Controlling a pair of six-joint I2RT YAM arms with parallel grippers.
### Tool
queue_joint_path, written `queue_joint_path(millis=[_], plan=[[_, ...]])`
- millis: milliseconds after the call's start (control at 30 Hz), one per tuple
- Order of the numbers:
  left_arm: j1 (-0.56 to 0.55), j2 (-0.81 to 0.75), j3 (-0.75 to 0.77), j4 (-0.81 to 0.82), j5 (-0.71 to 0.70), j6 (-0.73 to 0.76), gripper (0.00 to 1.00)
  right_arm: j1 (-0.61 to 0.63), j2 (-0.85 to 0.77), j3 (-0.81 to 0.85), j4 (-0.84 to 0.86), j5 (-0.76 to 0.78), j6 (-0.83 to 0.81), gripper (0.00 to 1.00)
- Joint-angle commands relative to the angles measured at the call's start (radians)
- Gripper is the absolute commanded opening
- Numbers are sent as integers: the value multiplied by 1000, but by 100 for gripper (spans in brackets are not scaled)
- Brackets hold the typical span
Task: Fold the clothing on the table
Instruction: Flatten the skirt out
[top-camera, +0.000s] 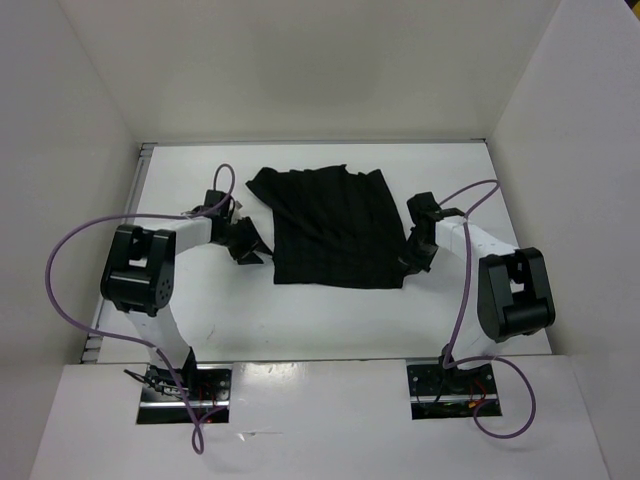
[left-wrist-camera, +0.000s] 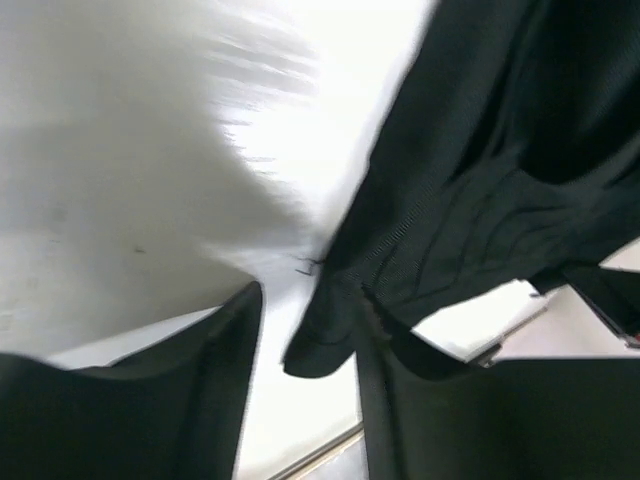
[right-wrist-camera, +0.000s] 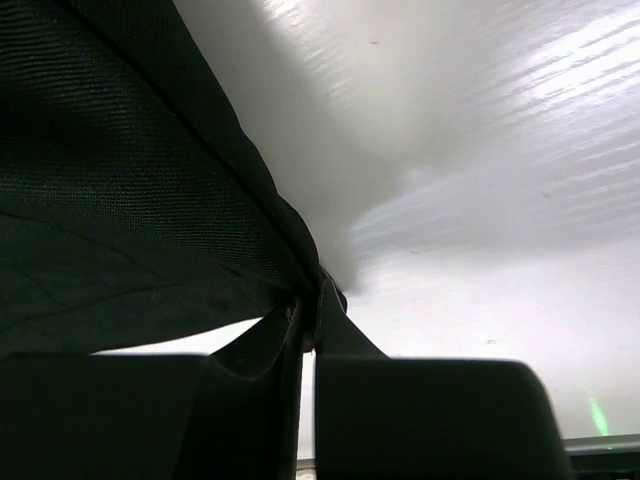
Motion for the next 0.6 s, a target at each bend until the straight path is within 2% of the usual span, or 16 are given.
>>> queue_joint_path(millis=[0, 300, 367, 567], plan=[[-21, -18, -39, -27, -11, 39, 51, -2, 2, 15, -33, 57, 7, 0], [-101, -18, -84, -46, 41, 39, 53, -2, 2, 15, -24, 38, -2, 0], [-130, -18, -93, -55, 41, 39, 49, -2, 2, 15, -24, 38, -2, 0], [-182, 81, -113, -44, 53, 39, 26, -2, 2, 15, -24, 29, -2, 0]])
